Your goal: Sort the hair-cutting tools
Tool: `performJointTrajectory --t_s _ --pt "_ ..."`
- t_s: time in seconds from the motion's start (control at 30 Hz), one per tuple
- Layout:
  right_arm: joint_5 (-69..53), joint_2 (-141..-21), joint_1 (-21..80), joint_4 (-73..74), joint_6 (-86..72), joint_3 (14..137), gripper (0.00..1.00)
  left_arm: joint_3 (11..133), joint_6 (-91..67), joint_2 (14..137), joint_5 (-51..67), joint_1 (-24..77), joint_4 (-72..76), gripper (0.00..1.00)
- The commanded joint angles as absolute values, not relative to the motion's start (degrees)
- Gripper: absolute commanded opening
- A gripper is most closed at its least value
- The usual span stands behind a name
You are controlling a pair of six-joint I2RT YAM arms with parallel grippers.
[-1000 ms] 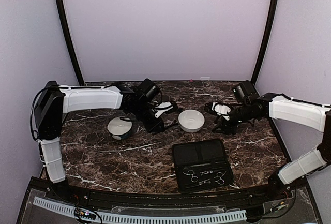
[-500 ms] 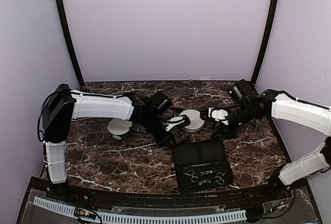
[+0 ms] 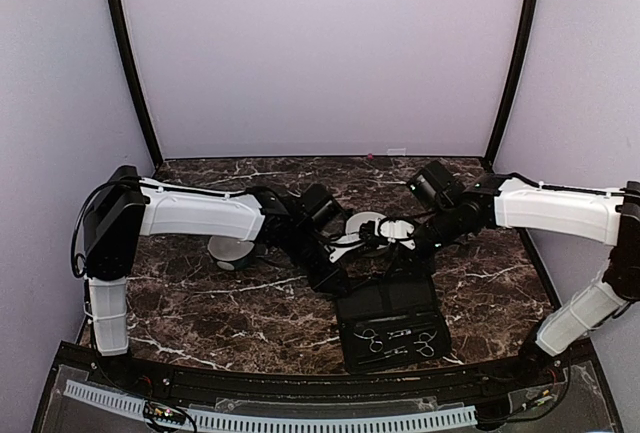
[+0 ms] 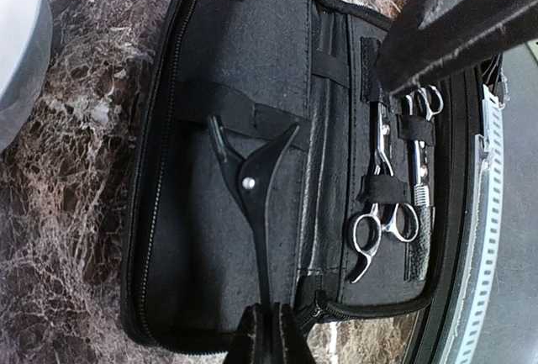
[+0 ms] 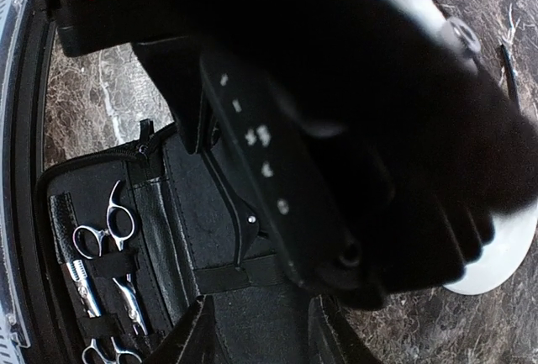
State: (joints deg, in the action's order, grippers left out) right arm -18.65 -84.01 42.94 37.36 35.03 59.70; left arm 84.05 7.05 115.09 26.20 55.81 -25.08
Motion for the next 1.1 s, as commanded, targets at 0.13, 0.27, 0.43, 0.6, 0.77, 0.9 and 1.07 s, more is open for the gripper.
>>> performJointTrajectory --t_s 0.13,0.27,0.43,0.6,0.77,0.9,1.07 --pt "-20.21 -76.54 42.83 37.15 34.44 57.63 0.39 81.97 5.8 112.24 27.67 56.24 -22.07 0.0" --pt "-19.18 -69.27 37.82 35.8 34.89 53.39 0.41 81.5 6.61 111.64 27.68 57.41 -19.84 0.0" --pt "-20.47 -61.82 25.02 27.42 30.62 46.92 0.43 82.23 3.78 111.86 29.14 58.12 -14.99 0.0" --pt "-20.51 -60.1 19.03 19.81 25.84 43.07 0.45 85.59 1.97 113.35 27.58 58.95 -13.91 0.0" --pt "-14.92 -60.3 17.7 18.0 25.88 42.4 0.45 88.48 0.35 116.19 25.23 60.22 -8.64 0.0" --pt "-12.9 -58.72 16.27 16.91 25.59 41.6 0.46 94.33 -0.55 121.34 22.17 61.63 -5.89 0.0" --pt "-12.56 -56.71 15.81 16.12 25.74 40.14 0.46 100.43 -1.08 126.72 21.16 61.68 -3.36 0.0"
